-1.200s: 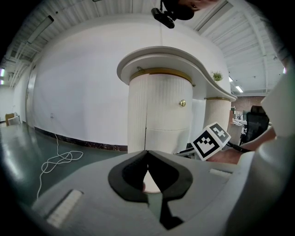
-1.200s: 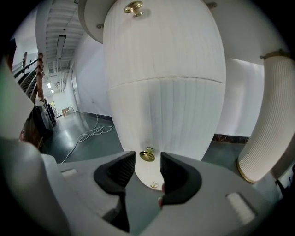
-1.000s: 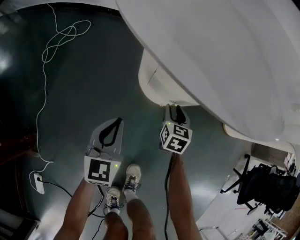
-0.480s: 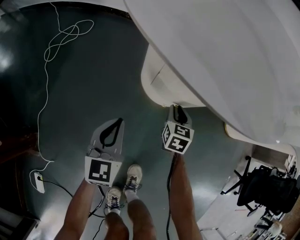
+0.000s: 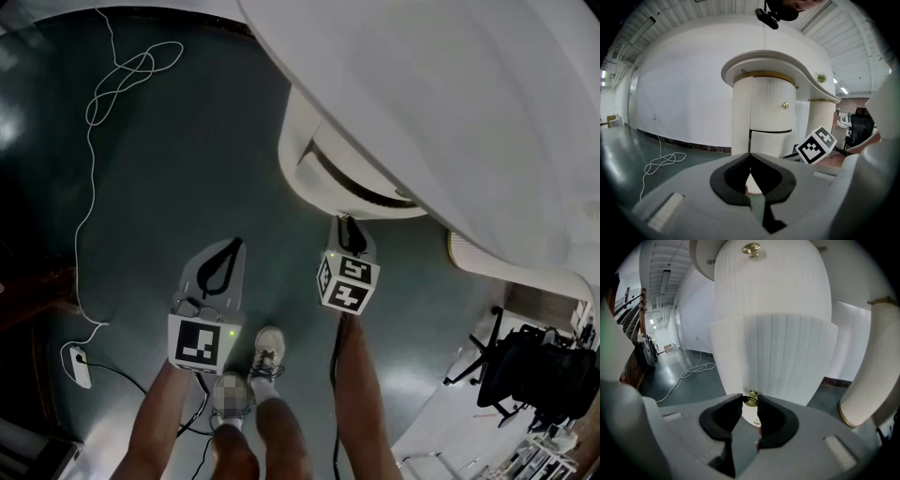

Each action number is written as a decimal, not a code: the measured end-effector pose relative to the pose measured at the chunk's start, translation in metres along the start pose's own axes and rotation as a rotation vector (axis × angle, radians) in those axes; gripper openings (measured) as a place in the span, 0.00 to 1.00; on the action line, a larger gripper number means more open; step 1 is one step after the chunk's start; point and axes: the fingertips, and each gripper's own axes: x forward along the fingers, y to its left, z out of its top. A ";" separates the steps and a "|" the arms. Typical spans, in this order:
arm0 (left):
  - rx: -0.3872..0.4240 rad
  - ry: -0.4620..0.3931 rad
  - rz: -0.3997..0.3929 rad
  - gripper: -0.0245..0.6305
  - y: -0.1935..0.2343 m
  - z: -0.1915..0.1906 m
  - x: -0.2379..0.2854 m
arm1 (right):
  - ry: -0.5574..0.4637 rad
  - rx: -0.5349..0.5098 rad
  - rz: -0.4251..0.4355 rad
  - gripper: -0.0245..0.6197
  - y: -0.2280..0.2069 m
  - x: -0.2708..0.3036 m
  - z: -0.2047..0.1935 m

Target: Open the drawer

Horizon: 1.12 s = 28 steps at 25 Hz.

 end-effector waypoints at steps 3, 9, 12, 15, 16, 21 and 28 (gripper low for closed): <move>0.002 0.003 -0.006 0.05 -0.003 -0.001 -0.005 | -0.001 0.002 0.006 0.20 0.004 -0.007 -0.005; 0.006 0.009 -0.017 0.05 -0.014 -0.006 -0.017 | -0.004 0.009 0.014 0.20 0.011 -0.024 -0.020; 0.008 0.014 -0.025 0.05 -0.019 -0.010 -0.025 | -0.003 0.010 0.016 0.20 0.016 -0.033 -0.029; 0.010 0.019 -0.028 0.05 -0.020 -0.012 -0.032 | -0.002 0.013 0.013 0.20 0.020 -0.040 -0.036; 0.011 0.017 -0.029 0.05 -0.021 -0.012 -0.034 | -0.003 0.015 0.013 0.20 0.022 -0.043 -0.038; 0.012 0.013 -0.032 0.05 -0.026 -0.015 -0.048 | -0.004 0.020 0.015 0.20 0.028 -0.056 -0.049; 0.020 0.025 -0.038 0.05 -0.031 -0.027 -0.065 | -0.005 0.020 0.014 0.20 0.036 -0.074 -0.066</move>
